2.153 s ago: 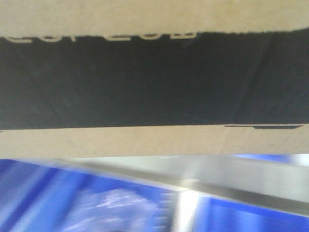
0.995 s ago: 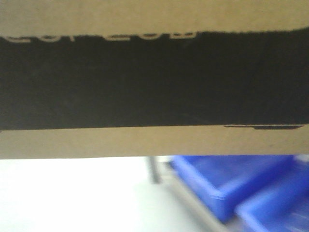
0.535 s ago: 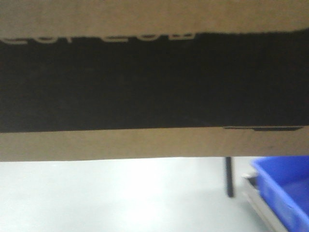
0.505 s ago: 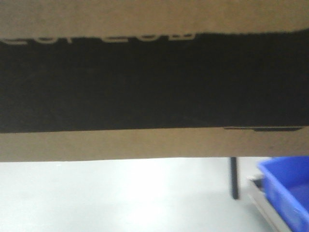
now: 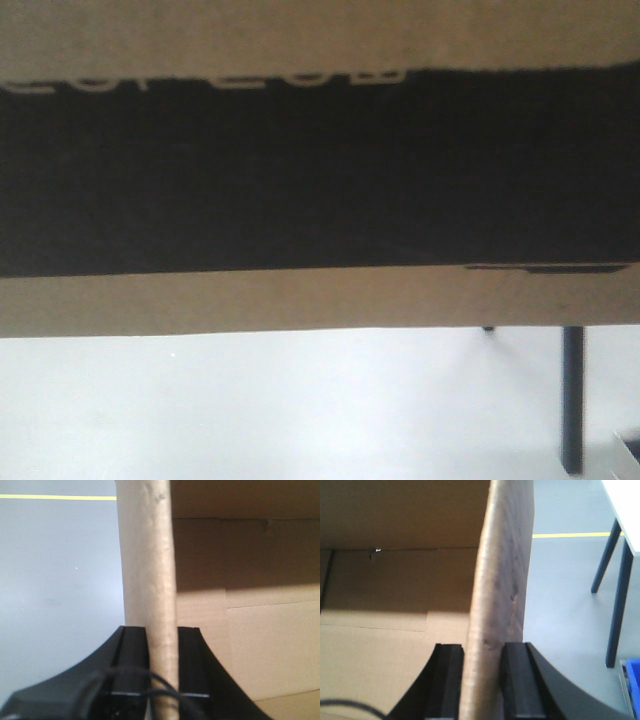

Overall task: Grab box from left shelf to table start
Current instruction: 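Hold the box with both grippers while the base turns away from the shelf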

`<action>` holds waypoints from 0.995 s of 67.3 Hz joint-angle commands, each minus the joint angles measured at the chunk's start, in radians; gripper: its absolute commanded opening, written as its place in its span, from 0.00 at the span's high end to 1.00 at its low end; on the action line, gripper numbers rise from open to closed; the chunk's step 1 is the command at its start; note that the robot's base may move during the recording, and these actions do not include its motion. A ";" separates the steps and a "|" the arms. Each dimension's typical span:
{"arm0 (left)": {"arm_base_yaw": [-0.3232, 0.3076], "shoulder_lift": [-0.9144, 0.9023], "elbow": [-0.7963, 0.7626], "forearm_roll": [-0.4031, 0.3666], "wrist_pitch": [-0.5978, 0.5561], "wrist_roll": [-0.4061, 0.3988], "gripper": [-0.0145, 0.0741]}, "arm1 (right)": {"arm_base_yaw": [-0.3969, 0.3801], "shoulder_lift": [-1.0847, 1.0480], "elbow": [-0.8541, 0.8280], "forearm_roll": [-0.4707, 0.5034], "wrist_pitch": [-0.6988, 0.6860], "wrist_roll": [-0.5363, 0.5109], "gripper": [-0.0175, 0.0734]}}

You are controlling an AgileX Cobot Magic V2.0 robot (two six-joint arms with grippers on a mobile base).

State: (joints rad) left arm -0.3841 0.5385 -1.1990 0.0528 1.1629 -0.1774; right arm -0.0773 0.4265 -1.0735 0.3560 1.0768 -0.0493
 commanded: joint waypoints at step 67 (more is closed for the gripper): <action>-0.011 -0.003 -0.039 -0.087 -0.172 0.012 0.94 | -0.006 0.016 -0.029 -0.001 -0.139 -0.006 0.74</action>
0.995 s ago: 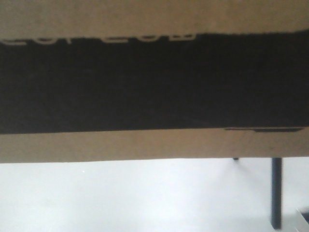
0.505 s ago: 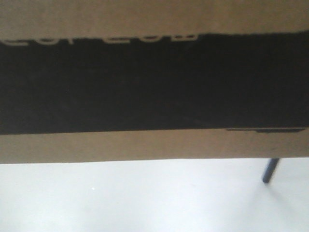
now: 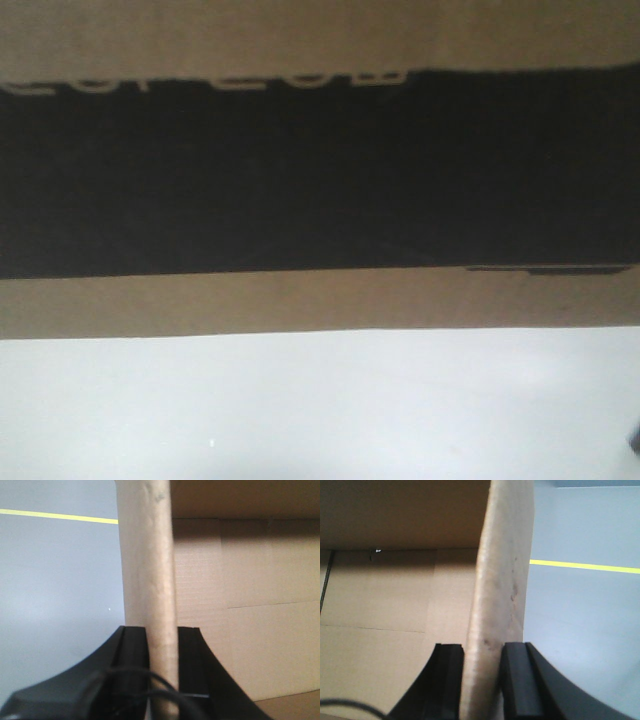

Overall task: Grab box from left shelf to table start
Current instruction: 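Hold the box with both grippers while the base turns away from the shelf, then carry the box with both grippers while the base drives to the table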

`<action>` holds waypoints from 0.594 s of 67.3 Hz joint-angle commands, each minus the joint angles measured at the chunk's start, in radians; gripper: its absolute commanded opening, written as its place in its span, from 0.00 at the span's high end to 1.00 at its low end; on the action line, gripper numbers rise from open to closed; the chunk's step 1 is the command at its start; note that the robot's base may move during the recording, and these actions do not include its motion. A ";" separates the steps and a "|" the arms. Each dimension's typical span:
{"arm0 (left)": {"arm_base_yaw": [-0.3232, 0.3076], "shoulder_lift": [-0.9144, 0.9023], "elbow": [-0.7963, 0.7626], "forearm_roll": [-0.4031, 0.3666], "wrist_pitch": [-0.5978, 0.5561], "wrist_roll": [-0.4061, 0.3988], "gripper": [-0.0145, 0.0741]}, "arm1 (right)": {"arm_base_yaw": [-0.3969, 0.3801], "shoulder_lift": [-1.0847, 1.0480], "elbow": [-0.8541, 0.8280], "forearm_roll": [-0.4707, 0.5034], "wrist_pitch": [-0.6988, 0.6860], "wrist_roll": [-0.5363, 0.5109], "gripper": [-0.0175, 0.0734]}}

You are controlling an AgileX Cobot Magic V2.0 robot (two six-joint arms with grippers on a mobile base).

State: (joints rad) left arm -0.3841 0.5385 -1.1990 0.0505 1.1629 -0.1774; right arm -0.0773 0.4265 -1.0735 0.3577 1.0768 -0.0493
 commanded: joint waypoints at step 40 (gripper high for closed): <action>-0.011 -0.003 -0.039 -0.084 -0.172 0.012 0.94 | -0.006 0.016 -0.028 -0.003 -0.139 -0.006 0.74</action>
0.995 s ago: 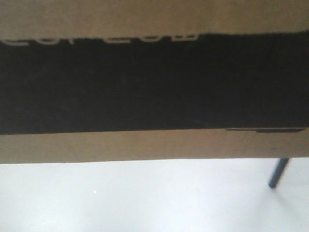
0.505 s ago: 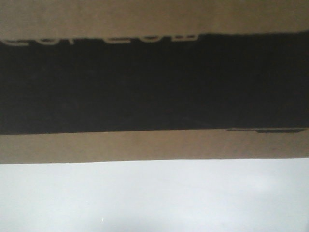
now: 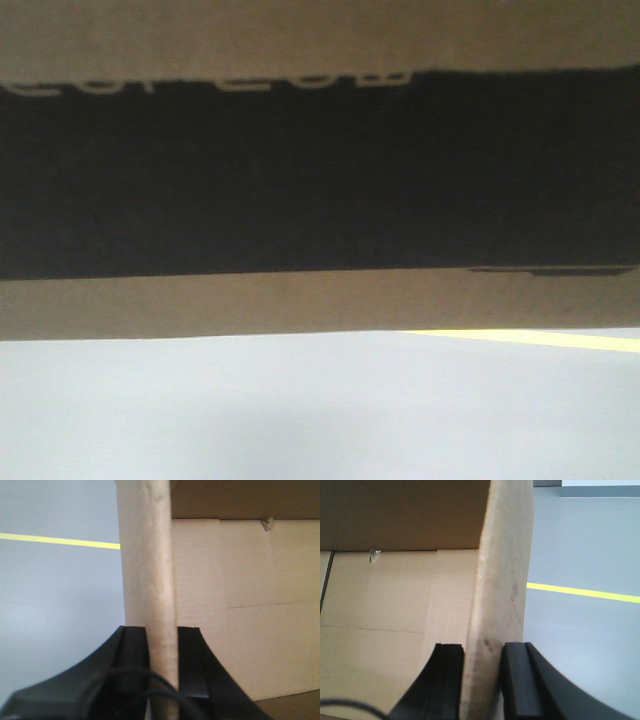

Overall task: Grab box from left shelf to table start
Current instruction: 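Carry the box with both grippers while the base drives to the table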

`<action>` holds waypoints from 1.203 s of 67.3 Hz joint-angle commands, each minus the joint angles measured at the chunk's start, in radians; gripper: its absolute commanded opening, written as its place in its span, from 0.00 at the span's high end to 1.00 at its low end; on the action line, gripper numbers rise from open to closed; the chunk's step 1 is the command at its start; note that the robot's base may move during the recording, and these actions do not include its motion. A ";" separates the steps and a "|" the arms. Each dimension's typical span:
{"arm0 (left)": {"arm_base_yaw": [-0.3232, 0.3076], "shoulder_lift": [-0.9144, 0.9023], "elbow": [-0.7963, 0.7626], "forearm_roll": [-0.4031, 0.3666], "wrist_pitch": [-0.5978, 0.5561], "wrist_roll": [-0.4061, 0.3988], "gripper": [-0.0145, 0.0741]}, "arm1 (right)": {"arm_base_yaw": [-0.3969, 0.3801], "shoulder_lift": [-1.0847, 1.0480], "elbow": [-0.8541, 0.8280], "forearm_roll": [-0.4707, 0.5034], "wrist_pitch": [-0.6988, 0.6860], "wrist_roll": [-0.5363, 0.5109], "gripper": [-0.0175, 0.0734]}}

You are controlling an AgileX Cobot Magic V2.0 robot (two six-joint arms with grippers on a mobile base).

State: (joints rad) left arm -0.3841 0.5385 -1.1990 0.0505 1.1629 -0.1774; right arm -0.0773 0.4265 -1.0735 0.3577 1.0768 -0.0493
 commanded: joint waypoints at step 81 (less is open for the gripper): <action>-0.011 -0.003 -0.039 -0.084 -0.172 0.012 0.94 | -0.006 0.017 -0.028 -0.003 -0.139 -0.006 0.74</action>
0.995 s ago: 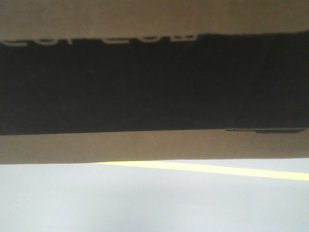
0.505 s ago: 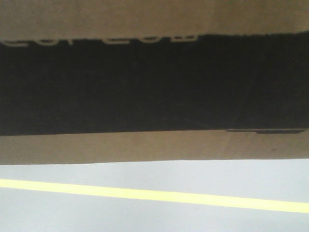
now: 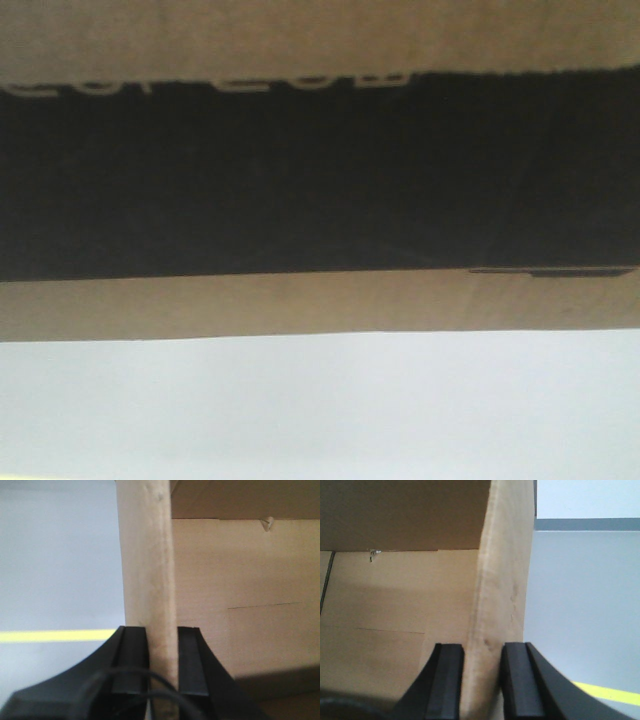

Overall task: Grab box from left shelf to table start
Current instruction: 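Carry the box with both grippers while the base drives to the table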

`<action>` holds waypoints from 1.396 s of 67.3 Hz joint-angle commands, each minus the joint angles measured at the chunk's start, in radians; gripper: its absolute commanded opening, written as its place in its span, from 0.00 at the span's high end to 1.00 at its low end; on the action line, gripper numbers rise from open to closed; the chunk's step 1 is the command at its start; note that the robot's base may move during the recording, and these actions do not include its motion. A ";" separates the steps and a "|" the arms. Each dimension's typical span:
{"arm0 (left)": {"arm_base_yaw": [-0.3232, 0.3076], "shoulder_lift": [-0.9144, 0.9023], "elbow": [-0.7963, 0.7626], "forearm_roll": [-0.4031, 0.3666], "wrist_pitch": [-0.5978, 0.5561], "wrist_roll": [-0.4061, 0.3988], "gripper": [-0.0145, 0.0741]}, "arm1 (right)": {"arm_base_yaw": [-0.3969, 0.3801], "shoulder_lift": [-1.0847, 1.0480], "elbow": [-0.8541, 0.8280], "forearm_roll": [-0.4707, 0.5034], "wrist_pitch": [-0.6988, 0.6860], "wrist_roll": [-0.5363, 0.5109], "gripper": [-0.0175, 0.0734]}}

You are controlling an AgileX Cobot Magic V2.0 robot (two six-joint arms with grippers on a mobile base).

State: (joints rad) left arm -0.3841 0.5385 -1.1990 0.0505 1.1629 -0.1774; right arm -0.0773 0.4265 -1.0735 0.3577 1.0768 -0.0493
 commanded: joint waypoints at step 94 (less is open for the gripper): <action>-0.011 -0.003 -0.039 -0.084 -0.172 0.012 0.94 | -0.006 0.017 -0.028 -0.003 -0.139 -0.006 0.74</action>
State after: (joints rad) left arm -0.3841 0.5377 -1.1990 0.0525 1.1629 -0.1774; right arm -0.0773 0.4265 -1.0735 0.3640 1.0768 -0.0493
